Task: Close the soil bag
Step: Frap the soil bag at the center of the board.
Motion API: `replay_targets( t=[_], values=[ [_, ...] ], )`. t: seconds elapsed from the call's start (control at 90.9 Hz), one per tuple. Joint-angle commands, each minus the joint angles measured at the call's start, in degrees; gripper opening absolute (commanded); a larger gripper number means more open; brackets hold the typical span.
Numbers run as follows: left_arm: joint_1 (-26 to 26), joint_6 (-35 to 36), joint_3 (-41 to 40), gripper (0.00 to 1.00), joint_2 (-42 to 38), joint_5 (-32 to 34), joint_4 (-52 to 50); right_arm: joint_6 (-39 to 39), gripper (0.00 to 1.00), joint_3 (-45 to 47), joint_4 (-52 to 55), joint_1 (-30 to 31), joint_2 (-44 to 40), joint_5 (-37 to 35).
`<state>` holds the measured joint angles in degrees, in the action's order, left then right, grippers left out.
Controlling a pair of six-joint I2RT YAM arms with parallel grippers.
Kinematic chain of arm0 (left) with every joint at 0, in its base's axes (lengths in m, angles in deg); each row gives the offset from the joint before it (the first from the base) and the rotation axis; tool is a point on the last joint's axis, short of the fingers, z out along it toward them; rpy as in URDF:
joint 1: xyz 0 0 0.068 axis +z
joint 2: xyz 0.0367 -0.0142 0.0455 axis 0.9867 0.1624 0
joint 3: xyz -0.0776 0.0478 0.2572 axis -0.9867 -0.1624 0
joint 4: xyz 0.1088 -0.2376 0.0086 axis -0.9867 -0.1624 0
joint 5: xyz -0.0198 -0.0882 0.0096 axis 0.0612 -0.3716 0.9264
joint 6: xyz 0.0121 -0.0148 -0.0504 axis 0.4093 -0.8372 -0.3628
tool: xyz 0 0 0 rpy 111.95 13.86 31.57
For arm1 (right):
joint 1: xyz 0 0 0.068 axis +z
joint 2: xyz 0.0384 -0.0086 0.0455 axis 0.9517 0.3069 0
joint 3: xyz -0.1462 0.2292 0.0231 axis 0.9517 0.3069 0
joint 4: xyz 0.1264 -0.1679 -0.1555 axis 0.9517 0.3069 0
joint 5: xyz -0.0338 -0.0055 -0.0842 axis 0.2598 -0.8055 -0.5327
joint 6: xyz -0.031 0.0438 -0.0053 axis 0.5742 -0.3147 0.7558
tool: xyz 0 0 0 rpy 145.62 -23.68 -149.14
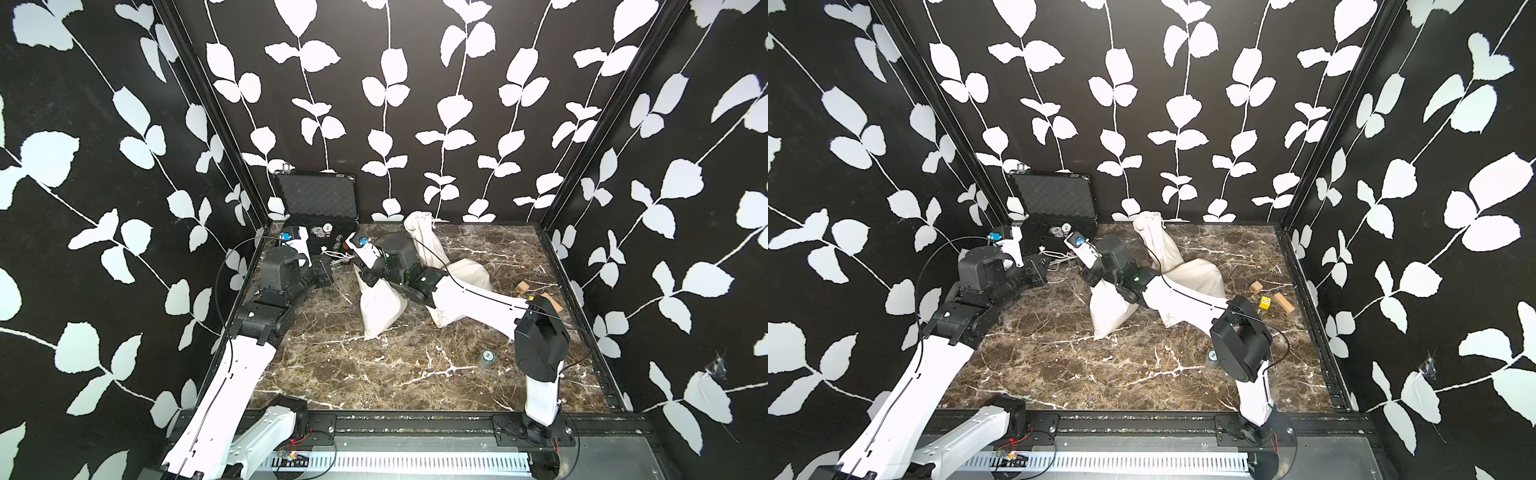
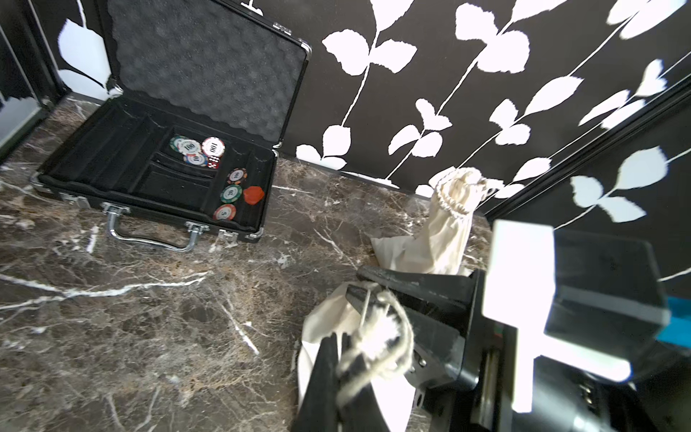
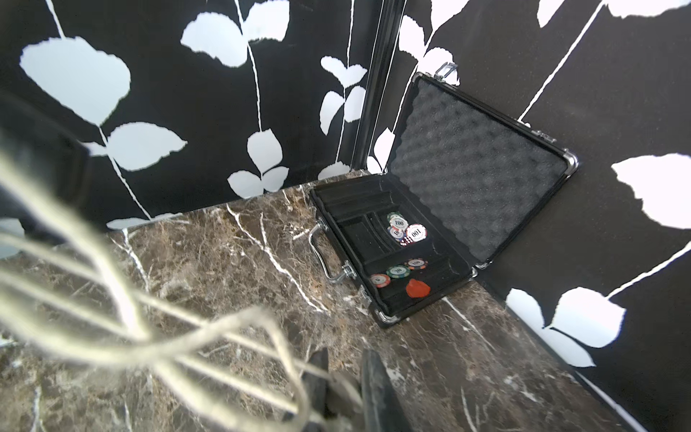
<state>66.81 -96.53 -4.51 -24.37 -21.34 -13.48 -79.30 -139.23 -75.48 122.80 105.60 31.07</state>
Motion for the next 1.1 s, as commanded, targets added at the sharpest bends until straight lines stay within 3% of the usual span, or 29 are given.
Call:
replay_targets(
  t=[0.0,0.143,0.231,0.407,0.66,0.913,1.089],
  values=[
    [3.21,-0.82,5.4,0.0,-8.41,4.13,2.81,3.4,0.18,-1.08,18.07,-12.25,2.71,-20.13],
    [3.25,-0.83,5.14,0.0,-9.45,3.4,3.09,5.55,0.19,-4.81,20.95,-12.53,2.32,-21.11],
    [3.22,-1.17,3.01,0.0,-9.83,1.26,3.06,3.94,0.19,-3.96,20.7,-12.53,2.38,-18.17],
    [3.26,-2.72,-1.95,0.0,-12.23,-0.39,3.95,-1.75,0.2,3.52,17.13,-11.91,3.7,-12.89],
    [3.21,-0.94,1.72,0.0,-13.49,1.85,1.74,-9.2,0.25,15.6,6.91,-11.7,1.4,-11.87],
    [3.19,0.61,1.77,0.0,-14.67,1.1,-1.77,-2.21,0.17,9.3,13.82,-14.68,1.36,-18.5],
    [3.21,0.5,-1.99,0.0,-15.82,-3.87,-1.86,2.13,0.23,5.48,15.42,-15.83,-0.65,-13.93]
  ],
)
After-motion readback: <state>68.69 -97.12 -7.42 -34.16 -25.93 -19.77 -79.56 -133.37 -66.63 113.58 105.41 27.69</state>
